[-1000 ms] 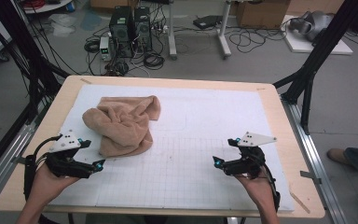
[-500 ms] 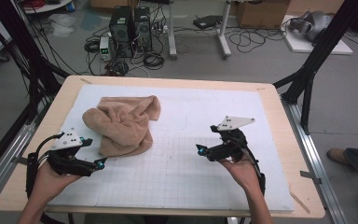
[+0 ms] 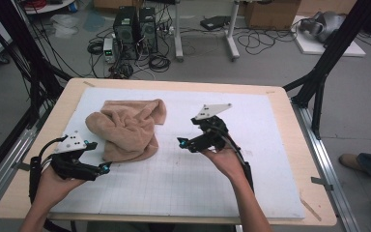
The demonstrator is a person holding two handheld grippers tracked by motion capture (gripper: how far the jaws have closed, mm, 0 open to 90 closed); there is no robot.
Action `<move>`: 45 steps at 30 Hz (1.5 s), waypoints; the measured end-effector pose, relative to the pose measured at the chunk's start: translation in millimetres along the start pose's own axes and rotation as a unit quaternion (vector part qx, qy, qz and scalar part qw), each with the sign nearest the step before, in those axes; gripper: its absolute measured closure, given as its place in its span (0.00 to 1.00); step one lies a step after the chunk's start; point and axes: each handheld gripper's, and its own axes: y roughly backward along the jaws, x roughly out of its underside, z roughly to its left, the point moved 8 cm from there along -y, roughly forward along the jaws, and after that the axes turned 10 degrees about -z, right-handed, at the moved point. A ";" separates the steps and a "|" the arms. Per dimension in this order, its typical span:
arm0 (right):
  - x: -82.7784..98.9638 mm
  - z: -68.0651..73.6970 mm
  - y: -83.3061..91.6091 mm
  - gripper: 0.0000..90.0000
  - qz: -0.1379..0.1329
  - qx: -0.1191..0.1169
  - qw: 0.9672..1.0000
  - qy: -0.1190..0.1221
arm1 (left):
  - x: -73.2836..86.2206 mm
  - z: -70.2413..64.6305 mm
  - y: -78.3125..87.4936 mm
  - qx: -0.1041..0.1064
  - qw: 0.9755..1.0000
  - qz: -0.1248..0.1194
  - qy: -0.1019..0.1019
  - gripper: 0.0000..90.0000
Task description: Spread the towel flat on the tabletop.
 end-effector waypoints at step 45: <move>49.0 32.5 -102.8 0.97 0.120 -0.114 0.986 0.031 | 13.6 15.9 -4.4 -0.009 1.000 0.010 0.018 0.20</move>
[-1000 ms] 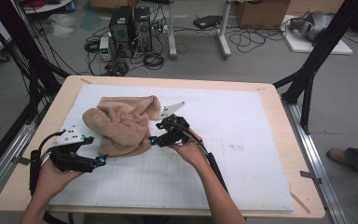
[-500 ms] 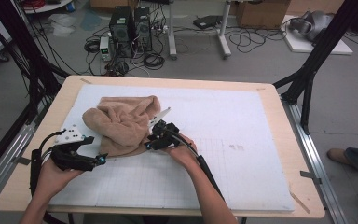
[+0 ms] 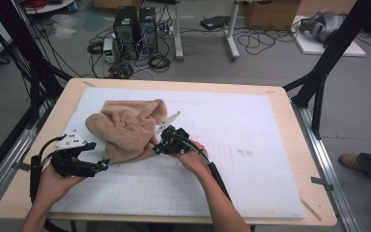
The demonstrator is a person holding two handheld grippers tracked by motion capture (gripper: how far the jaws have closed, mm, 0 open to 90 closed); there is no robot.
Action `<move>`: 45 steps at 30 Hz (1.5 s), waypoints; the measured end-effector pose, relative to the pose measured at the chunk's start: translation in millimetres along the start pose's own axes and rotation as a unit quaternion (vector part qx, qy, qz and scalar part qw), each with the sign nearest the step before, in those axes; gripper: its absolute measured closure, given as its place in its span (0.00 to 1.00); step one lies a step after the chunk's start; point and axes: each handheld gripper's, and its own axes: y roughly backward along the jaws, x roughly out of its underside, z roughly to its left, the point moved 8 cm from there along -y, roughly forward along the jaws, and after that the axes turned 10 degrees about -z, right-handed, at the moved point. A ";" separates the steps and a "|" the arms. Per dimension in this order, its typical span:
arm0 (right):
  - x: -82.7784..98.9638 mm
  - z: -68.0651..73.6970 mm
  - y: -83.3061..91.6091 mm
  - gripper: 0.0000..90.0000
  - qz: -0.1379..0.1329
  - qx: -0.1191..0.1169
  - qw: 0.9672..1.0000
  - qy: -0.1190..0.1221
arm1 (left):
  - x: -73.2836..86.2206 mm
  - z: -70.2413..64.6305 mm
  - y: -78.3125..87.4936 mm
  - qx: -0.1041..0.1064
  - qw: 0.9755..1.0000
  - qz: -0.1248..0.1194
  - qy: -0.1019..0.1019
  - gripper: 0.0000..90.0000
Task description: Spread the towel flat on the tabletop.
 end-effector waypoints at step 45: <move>45.8 24.5 111.8 0.68 -0.039 0.031 0.999 -0.012 | -57.2 -27.1 -47.4 0.064 0.997 -0.024 -0.027 0.35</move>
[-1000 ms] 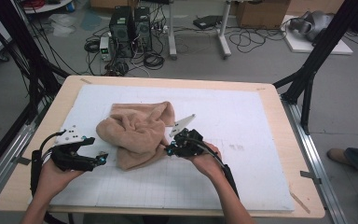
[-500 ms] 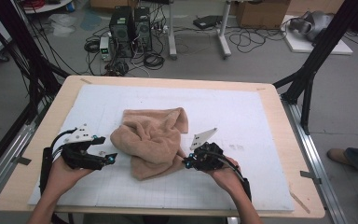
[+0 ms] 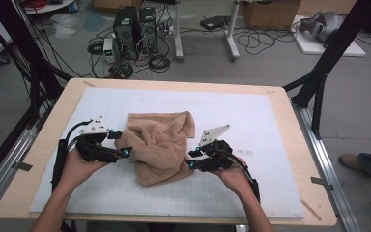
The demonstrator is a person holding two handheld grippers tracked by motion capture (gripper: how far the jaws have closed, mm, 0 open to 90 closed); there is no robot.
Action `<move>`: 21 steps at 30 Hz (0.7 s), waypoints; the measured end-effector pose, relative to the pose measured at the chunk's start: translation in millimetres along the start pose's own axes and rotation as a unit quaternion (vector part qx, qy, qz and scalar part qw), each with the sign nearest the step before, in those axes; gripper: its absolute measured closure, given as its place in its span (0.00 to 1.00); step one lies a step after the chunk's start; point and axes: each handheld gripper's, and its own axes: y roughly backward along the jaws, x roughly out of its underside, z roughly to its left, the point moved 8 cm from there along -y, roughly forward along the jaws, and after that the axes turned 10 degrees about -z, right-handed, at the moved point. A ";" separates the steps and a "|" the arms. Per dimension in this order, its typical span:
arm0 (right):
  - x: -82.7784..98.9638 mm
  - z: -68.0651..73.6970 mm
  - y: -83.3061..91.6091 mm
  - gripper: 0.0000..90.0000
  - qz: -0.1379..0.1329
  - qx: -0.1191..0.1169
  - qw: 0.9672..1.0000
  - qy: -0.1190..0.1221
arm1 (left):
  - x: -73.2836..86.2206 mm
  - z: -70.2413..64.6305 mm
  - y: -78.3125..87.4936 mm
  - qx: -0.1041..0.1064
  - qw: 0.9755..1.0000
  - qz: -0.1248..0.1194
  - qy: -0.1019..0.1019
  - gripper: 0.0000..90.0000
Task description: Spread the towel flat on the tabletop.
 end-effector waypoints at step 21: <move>40.8 8.2 -26.4 0.96 0.067 -0.032 0.997 -0.009 | 39.9 -6.2 -30.0 0.053 0.994 0.094 -0.021 0.92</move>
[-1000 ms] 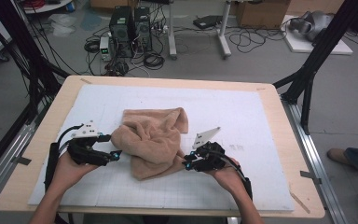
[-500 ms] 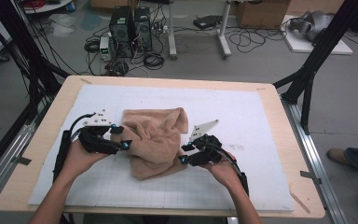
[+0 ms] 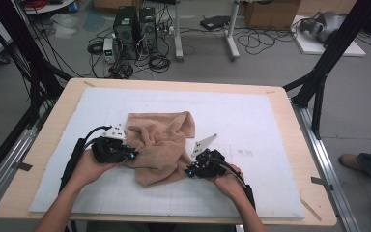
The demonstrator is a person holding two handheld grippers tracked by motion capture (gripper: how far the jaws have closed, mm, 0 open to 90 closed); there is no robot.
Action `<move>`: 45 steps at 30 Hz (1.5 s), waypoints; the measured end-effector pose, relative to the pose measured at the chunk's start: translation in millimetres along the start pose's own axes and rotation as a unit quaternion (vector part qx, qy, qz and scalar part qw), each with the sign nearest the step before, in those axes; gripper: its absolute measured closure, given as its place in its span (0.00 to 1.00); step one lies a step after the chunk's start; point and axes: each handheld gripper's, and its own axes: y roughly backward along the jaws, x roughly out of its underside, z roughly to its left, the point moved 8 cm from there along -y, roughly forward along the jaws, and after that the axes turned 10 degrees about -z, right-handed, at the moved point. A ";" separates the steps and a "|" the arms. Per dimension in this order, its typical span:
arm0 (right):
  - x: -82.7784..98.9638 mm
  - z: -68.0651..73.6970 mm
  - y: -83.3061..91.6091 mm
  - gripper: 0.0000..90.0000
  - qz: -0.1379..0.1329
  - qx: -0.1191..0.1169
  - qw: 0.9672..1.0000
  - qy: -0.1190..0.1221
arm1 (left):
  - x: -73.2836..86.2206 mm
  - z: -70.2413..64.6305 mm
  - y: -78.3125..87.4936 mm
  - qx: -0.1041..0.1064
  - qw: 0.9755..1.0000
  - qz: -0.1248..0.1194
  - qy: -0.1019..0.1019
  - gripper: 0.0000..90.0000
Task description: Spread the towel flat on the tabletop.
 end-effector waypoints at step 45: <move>-22.0 -11.2 22.5 0.64 -0.051 0.027 0.998 0.007 | -6.1 -1.0 27.8 -0.016 0.999 -0.041 0.005 0.55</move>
